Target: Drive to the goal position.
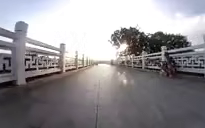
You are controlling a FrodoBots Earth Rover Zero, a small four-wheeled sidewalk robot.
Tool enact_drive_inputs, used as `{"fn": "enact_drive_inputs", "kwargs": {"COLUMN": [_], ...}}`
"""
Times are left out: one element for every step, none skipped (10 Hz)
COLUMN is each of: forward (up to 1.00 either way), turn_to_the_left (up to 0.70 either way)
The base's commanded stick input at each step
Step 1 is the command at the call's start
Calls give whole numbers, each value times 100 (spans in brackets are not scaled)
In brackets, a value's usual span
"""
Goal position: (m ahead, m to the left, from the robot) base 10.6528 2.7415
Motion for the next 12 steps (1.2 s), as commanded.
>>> {"fn": "enact_drive_inputs", "kwargs": {"forward": [45, 45, 45, 45, 45, 45, 45, 45, 45, 45, 45, 45], "turn_to_the_left": [0, 0, 0, 0, 0, 0, 0, 0, 0, 0, 0, 0]}}
